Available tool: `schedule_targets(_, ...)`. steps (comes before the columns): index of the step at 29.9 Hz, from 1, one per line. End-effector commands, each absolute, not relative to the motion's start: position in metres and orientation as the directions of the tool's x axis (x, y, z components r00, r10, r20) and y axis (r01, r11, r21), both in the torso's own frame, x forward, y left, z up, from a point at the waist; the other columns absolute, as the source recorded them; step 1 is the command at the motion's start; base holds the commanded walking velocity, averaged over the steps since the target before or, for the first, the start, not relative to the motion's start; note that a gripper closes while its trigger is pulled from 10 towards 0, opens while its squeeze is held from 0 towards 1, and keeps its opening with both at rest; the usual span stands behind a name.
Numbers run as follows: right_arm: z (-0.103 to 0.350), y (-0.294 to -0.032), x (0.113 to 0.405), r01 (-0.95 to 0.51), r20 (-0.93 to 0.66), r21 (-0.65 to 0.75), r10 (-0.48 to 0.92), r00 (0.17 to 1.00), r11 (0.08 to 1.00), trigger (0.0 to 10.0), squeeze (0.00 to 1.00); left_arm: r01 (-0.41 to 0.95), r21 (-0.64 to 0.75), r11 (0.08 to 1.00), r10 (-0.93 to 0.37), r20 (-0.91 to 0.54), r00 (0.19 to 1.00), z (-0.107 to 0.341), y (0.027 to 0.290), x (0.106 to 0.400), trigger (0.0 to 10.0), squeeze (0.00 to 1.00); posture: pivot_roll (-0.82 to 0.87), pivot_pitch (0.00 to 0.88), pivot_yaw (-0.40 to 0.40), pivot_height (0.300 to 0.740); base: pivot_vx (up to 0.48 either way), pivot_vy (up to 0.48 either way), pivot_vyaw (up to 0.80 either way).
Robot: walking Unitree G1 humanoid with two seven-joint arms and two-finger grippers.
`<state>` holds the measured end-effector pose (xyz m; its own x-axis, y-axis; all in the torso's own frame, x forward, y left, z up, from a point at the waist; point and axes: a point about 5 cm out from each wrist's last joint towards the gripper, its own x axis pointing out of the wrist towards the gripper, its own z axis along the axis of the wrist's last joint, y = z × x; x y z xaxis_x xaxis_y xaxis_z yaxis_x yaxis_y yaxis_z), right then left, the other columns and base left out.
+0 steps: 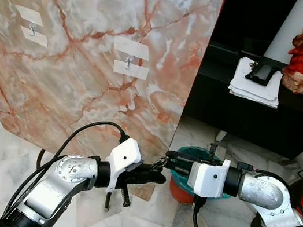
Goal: Hang keys on a hook
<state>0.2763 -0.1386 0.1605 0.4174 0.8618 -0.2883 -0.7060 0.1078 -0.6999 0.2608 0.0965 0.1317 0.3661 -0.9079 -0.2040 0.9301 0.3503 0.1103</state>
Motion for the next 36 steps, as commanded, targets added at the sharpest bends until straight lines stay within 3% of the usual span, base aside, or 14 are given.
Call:
schedule_targets(1,0.1622,-0.1406,0.2784,-0.686,-0.298,-0.722,0.853,0.428,0.091,10.0,0.0,0.939,0.099,0.329,-0.91,-0.232,0.343,0.1277,0.0946,0.2591,10.0,0.0,0.0,0.075,0.004,0.74,0.0,0.0,0.0)
schedule_targets(6,0.1583,-0.1423,0.2787,-0.698,-0.313,-0.71,0.846,0.431,0.093,10.0,0.0,0.938,0.099,0.331,-0.91,-0.23,0.345,0.1281,0.0947,0.2594,10.0,0.0,0.0,0.076,0.005,0.74,0.0,0.0,0.0)
schedule_targets(7,0.1568,-0.1423,0.2777,-0.707,-0.323,-0.703,0.848,0.42,0.082,10.0,0.48,0.939,0.099,0.33,-0.91,-0.23,0.344,0.128,0.0947,0.2593,10.0,0.0,0.0,0.076,0.005,0.74,0.0,0.0,0.0)
schedule_targets(8,0.1564,-0.142,0.2774,-0.706,-0.322,-0.704,0.85,0.417,0.079,10.0,0.67,0.939,0.099,0.33,-0.91,-0.231,0.344,0.1278,0.0947,0.2592,10.0,0.0,0.0,0.075,0.006,0.74,0.0,0.0,0.0)
schedule_targets(10,0.1566,-0.1418,0.2776,-0.7,-0.319,-0.709,0.85,0.42,0.08,10.0,0.7,0.939,0.099,0.329,-0.91,-0.232,0.343,0.1278,0.0948,0.2592,10.0,0.0,0.0,0.075,0.006,0.74,0.0,0.0,0.0)
schedule_targets(11,0.1576,-0.1413,0.2785,-0.685,-0.307,-0.723,0.849,0.43,0.086,10.0,0.52,0.939,0.099,0.329,-0.91,-0.232,0.343,0.1279,0.0949,0.2593,10.0,0.0,0.0,0.075,0.006,0.74,0.0,0.0,0.0)
schedule_targets(12,0.1583,-0.141,0.279,-0.679,-0.302,-0.729,0.849,0.434,0.088,10.0,0.0,0.939,0.099,0.329,-0.91,-0.232,0.343,0.1281,0.0948,0.2594,10.0,0.0,0.0,0.075,0.007,0.74,0.0,0.0,0.0)
schedule_targets(22,0.1598,-0.1405,0.2794,-0.673,-0.291,-0.734,0.854,0.431,0.089,10.0,0.0,0.94,0.099,0.328,-0.91,-0.233,0.342,0.1277,0.0946,0.2593,10.0,0.0,0.0,0.075,0.006,0.74,0.0,0.0,0.0)
schedule_targets(24,0.1598,-0.1406,0.2793,-0.672,-0.29,-0.736,0.855,0.43,0.088,9.5,0.0,0.94,0.097,0.328,-0.911,-0.233,0.341,0.1277,0.0946,0.2592,10.0,0.0,0.01,0.076,0.006,0.74,0.0,0.0,0.0)
schedule_targets(25,0.16,-0.1403,0.2794,-0.67,-0.289,-0.737,0.856,0.428,0.087,8.0,0.0,0.94,0.097,0.328,-0.91,-0.234,0.342,0.1274,0.0947,0.2593,10.0,0.0,0.01,0.076,0.006,0.74,0.0,0.0,0.0)
schedule_targets(26,0.1611,-0.14,0.2795,-0.661,-0.282,-0.745,0.857,0.43,0.087,9.7,0.0,0.94,0.097,0.328,-0.91,-0.234,0.342,0.1275,0.0947,0.2593,10.0,0.0,0.0,0.076,0.007,0.74,0.0,0.0,0.0)
schedule_targets(36,0.163,-0.1385,0.2796,-0.646,-0.272,-0.759,0.862,0.427,0.081,10.0,0.0,0.939,0.095,0.329,-0.91,-0.234,0.343,0.1275,0.0945,0.2594,10.0,0.0,0.01,0.076,0.007,0.74,0.0,0.0,0.0)
